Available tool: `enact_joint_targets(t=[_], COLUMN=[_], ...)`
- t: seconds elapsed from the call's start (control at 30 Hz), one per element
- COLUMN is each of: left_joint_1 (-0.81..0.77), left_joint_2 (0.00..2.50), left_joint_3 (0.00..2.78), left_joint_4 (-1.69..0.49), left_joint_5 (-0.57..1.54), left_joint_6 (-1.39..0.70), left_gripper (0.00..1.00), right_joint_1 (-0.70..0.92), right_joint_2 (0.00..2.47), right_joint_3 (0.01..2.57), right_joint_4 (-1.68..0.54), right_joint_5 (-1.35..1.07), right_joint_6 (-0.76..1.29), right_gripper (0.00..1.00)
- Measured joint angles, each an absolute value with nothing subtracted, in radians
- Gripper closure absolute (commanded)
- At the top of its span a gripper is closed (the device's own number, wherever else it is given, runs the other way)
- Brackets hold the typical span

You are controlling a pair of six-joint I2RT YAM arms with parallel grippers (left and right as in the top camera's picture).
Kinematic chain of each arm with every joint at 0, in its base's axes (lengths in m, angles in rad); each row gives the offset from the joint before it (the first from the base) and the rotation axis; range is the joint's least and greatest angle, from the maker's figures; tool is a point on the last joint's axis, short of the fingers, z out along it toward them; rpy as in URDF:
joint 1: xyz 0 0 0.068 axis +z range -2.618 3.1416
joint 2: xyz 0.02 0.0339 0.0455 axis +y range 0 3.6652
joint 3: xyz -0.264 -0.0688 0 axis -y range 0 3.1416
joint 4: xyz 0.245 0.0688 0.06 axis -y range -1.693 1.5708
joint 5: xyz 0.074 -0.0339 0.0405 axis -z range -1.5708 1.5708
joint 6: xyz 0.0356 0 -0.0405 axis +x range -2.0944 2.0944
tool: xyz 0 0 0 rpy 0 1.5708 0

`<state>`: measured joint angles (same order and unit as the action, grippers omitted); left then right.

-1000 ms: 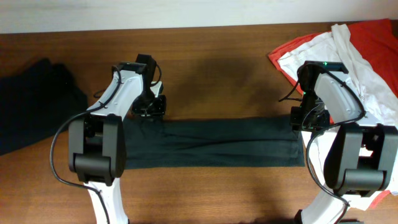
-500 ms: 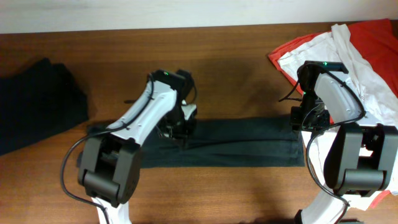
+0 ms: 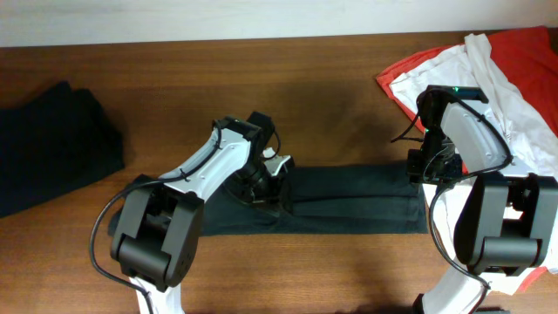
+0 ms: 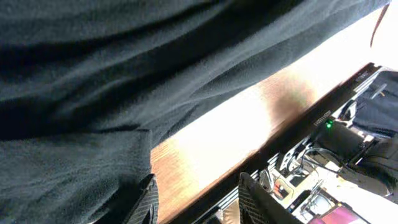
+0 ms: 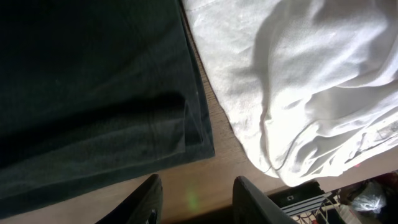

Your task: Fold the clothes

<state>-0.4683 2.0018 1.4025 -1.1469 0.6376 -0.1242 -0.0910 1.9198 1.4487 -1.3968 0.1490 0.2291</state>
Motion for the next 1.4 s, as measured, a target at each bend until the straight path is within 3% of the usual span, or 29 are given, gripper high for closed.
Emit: enact_joint_targets(t=[0.13,0.27,0.4,0.47,0.5,0.7,0.73,0.77,0.8,0.9,1.13,1.2,1.4], left_joint_1=[-0.404,-0.145,-0.060,-0.061,-0.061,-0.060,-0.051,-0.013,0.015,0.028,0.017,-0.042,-0.437], left_joint_2=[1.991,1.921,1.919,1.919,1.919,1.919,1.919,1.919,1.919,1.918,1.811,1.713,1.675], left_joint_3=[1.474,1.524,1.381,1.301,1.277,1.279,1.279,1.279,1.279,1.276,1.304,1.319,1.284], left_joint_4=[-1.242,-1.242,-1.179,-1.102,-1.095,-1.290,-1.321,-1.332,-1.312,-1.191,-1.203,-1.196,-1.183], left_joint_5=[0.445,0.176,0.136,0.136,0.156,0.151,0.121,0.082,0.062,0.044,0.053,0.056,0.076], left_joint_6=[-0.129,-0.177,-0.184,-0.184,-0.187,-0.181,-0.196,-0.214,-0.229,-0.233,-0.233,-0.232,-0.231], left_gripper=[0.58,0.58,0.59,0.90,1.00,1.00,0.97,0.80,0.78,0.77,0.74,0.67,0.66], right_joint_1=[-0.091,-0.091,-0.091,-0.091,-0.091,-0.091,-0.091,-0.091,-0.091,-0.091,-0.091,-0.091,-0.091], right_joint_2=[1.920,1.920,1.920,1.920,1.920,1.920,1.920,1.920,1.920,1.920,1.920,1.920,1.920], right_joint_3=[1.443,1.441,1.440,1.439,1.439,1.439,1.439,1.439,1.439,1.439,1.439,1.439,1.439], right_joint_4=[-1.394,-1.390,-1.387,-1.387,-1.387,-1.386,-1.386,-1.386,-1.386,-1.386,-1.386,-1.386,-1.386], right_joint_5=[0.148,0.144,0.141,0.141,0.141,0.141,0.141,0.141,0.141,0.141,0.141,0.141,0.141], right_joint_6=[0.229,0.229,0.229,0.229,0.229,0.229,0.229,0.229,0.229,0.229,0.229,0.229,0.229], right_gripper=[0.59,0.59,0.59,0.60,0.59,0.59,0.59,0.59,0.60,0.59,0.59,0.59,0.59])
